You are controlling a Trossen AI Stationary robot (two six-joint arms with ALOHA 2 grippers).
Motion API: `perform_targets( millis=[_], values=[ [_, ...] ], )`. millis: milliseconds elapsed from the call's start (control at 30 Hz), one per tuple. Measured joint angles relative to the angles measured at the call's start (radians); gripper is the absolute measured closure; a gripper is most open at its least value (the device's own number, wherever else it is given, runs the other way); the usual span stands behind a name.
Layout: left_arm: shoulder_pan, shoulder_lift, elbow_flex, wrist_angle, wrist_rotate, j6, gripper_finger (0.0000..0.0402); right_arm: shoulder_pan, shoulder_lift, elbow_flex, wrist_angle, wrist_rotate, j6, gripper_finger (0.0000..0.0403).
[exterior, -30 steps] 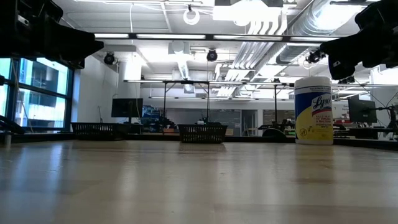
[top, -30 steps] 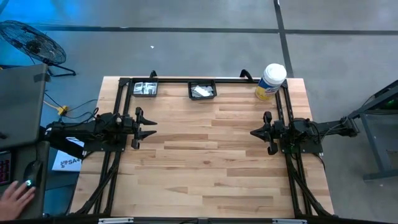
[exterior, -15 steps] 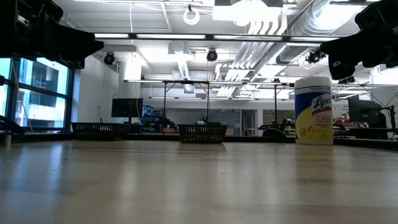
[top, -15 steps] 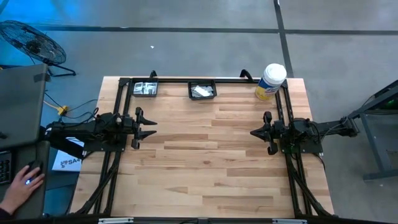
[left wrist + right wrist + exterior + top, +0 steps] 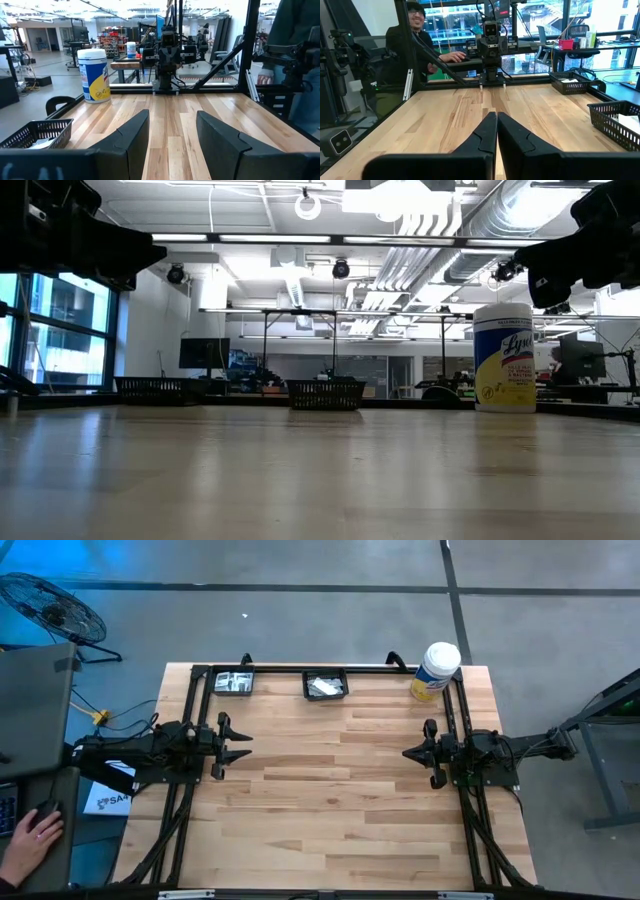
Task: Pick & Place First Aid Supplies
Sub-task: Return to Home Position
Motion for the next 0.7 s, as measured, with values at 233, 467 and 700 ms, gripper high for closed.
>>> perform_targets(
  millis=[233,467,700],
  values=[
    [0.0,0.0,0.0,0.0,0.0,0.0,0.024,0.0,0.0,0.0,0.0,0.0,0.0,0.0395],
    [0.0,0.0,0.0,0.0,0.0,0.0,0.024,0.0,0.0,0.0,0.0,0.0,0.0,0.0398],
    [0.0,0.0,0.0,0.0,0.0,0.0,0.024,0.0,0.0,0.0,0.0,0.0,0.0,0.0398]
  ],
)
